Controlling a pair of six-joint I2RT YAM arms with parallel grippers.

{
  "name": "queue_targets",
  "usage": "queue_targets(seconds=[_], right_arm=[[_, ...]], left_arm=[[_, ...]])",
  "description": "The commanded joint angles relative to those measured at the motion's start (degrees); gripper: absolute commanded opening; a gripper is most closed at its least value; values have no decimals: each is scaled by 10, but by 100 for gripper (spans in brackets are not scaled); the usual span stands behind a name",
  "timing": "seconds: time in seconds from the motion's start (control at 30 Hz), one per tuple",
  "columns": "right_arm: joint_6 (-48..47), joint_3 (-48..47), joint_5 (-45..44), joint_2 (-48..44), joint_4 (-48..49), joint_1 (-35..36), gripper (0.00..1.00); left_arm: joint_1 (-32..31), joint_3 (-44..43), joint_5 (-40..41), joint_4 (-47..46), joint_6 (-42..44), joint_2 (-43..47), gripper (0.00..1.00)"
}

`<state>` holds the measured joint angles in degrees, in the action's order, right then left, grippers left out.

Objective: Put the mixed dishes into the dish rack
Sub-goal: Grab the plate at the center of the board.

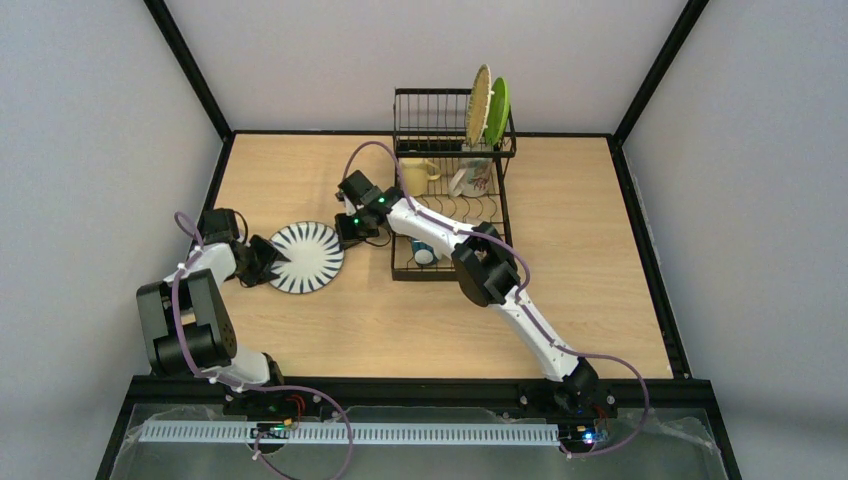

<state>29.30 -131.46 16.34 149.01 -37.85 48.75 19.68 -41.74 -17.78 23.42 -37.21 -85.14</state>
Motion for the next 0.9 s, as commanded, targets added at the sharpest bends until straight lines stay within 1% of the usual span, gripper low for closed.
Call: queue_targets(seconds=[0.0,0.23,0.4,0.57,0.67,0.87], right_arm=[[-17,12,-7,31,-40,17,0],[-18,12,-26,12,-37,17,0],[-19,-4,-32,5,-43,14,0],[-23,-18,-39,-1,-54,6,0],[-22,-20,-39,-12,-56,-1,0],[-21,-45,-38,-21,-75,-8,0]], left_arm=[[4,12,32,53,4,1,99],[5,-30,39,94,-8,39,99],[18,-35,27,105,-21,80,99],[23,-47,35,133,-18,122,99],[24,-34,51,144,-14,152,99],[23,33,53,133,-23,185,99]])
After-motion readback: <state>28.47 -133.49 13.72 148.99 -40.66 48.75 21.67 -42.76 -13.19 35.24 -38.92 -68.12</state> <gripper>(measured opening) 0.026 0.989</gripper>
